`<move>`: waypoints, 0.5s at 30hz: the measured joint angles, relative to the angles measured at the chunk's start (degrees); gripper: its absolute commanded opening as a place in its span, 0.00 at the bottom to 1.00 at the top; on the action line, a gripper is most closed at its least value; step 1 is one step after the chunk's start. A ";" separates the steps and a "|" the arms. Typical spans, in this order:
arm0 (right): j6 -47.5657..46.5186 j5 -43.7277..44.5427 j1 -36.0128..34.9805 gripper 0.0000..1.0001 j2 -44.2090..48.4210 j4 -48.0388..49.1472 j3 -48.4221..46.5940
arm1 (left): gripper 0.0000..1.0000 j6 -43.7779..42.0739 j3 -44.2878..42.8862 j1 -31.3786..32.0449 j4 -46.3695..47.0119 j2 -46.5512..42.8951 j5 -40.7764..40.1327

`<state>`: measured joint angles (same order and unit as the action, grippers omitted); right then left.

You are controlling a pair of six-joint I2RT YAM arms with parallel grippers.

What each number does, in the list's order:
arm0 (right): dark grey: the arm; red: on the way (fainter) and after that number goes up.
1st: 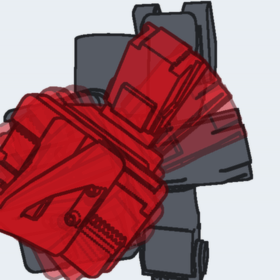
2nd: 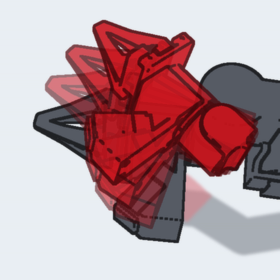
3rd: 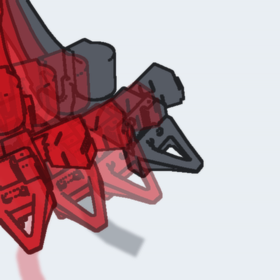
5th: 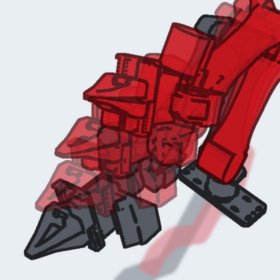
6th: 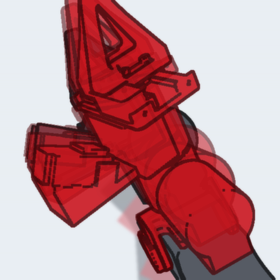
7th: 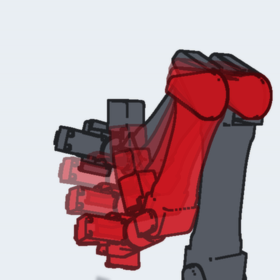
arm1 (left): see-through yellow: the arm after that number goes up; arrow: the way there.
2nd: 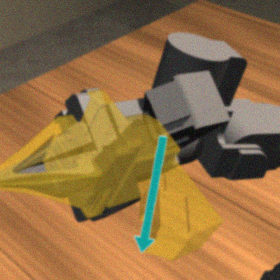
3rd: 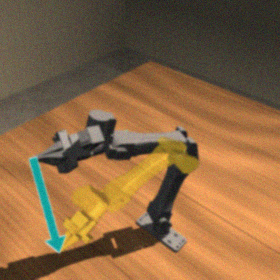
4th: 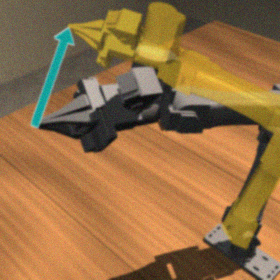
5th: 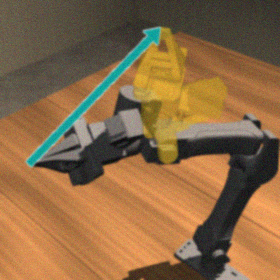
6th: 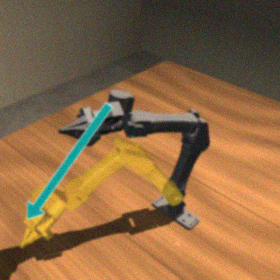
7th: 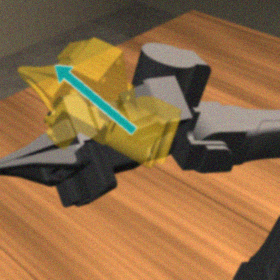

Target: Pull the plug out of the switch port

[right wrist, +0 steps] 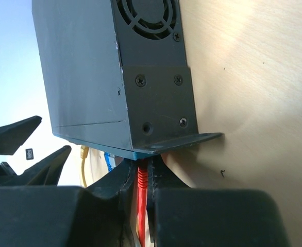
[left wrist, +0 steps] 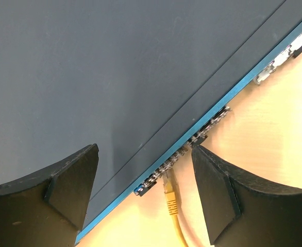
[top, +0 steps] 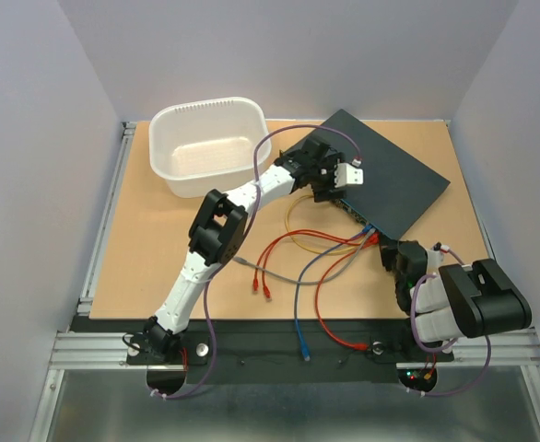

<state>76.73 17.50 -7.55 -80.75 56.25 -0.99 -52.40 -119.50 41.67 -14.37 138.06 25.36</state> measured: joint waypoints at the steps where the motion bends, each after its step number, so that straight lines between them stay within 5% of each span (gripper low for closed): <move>1: -0.09 -0.04 0.00 0.00 0.00 0.00 0.00 | 0.86 0.07 0.00 0.13 0.00 0.00 0.20; 15: -3.50 -5.79 0.85 0.00 2.16 -1.90 0.07 | 0.91 -6.95 2.99 5.92 2.23 -0.28 -0.90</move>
<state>73.23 11.70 -6.70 -78.59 54.35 -0.93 -59.35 -116.51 47.59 -12.14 137.78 24.47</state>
